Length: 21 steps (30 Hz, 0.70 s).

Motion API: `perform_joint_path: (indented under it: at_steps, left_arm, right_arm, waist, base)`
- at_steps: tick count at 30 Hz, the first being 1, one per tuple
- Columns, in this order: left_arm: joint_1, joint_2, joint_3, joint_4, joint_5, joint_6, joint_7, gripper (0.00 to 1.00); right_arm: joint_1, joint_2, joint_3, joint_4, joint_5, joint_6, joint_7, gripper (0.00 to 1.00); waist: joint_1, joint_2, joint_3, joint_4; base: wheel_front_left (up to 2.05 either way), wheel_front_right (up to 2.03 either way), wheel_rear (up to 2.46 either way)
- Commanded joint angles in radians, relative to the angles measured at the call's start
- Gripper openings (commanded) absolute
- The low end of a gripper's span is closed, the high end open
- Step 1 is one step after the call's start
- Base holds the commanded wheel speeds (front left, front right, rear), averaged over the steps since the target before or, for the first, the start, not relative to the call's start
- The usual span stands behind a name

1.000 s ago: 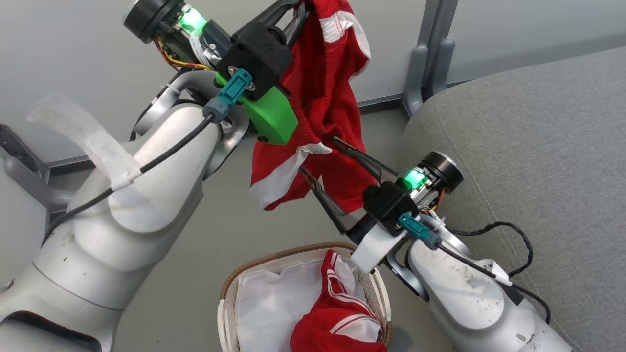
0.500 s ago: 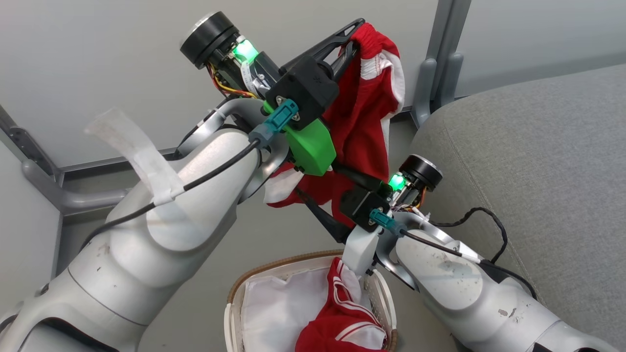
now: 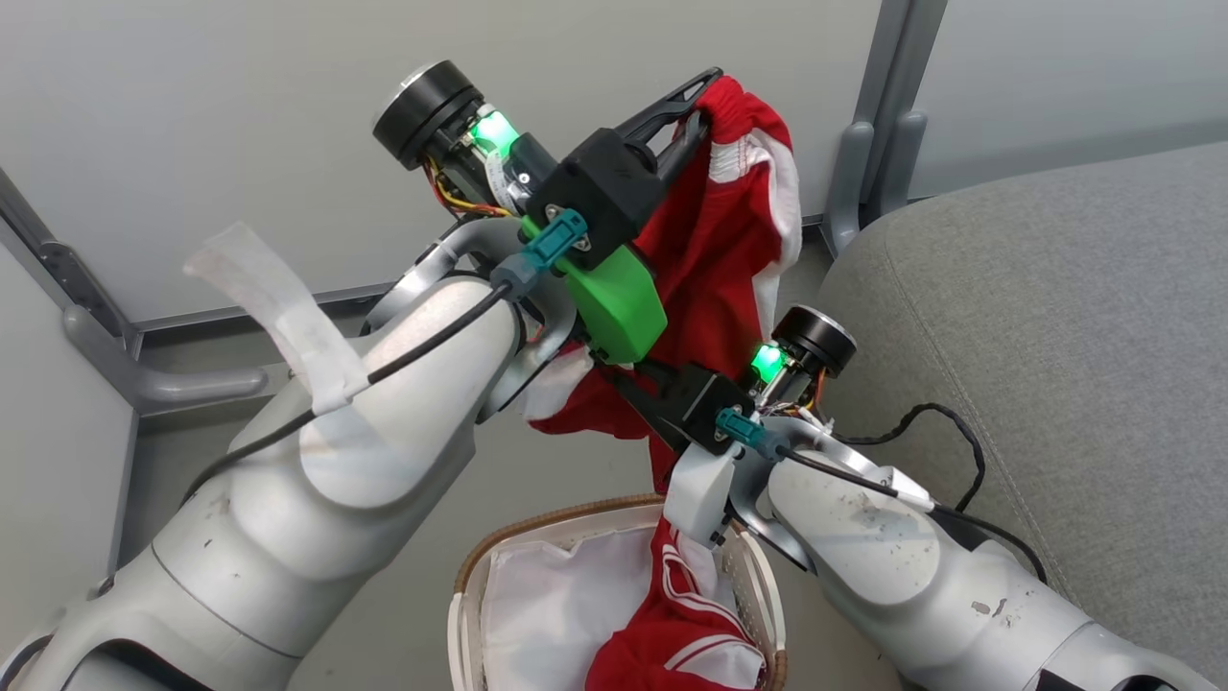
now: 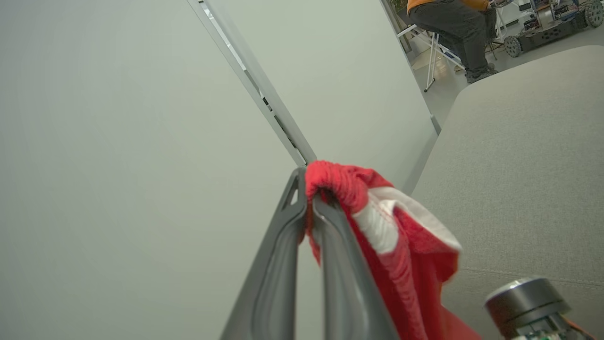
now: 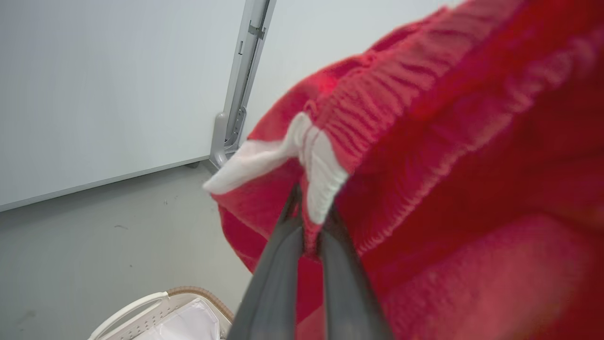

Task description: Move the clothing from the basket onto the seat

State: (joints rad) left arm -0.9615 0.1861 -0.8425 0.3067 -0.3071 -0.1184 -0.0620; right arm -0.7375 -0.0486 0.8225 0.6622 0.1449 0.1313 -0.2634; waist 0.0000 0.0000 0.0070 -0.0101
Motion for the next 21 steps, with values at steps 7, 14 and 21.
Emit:
perform_joint_path:
  at_steps: [7,14,21]
  left_arm:
    - [0.057,0.035,0.037,0.052,-0.051,0.018,-0.011,0.00]
    - [0.119,0.048,0.076,0.098,-0.108,0.035,-0.059,1.00]
    - [0.211,0.060,0.110,0.131,-0.159,0.059,-0.134,1.00]
  right_arm:
    - [0.041,-0.003,-0.056,-0.076,0.010,-0.001,-0.002,0.00]
    - [0.059,-0.003,-0.131,-0.136,-0.003,-0.001,-0.002,0.00]
    - [0.074,-0.003,-0.218,-0.163,-0.027,-0.001,-0.002,0.00]
  waist:
    - [0.0000,0.0000,0.012,-0.014]
    - [0.0000,0.0000,0.024,-0.022]
    - [0.0000,0.0000,0.035,-0.021]
  base:
    - [0.00,0.00,0.00]
    - [0.00,0.00,0.00]
    - [0.00,0.00,0.00]
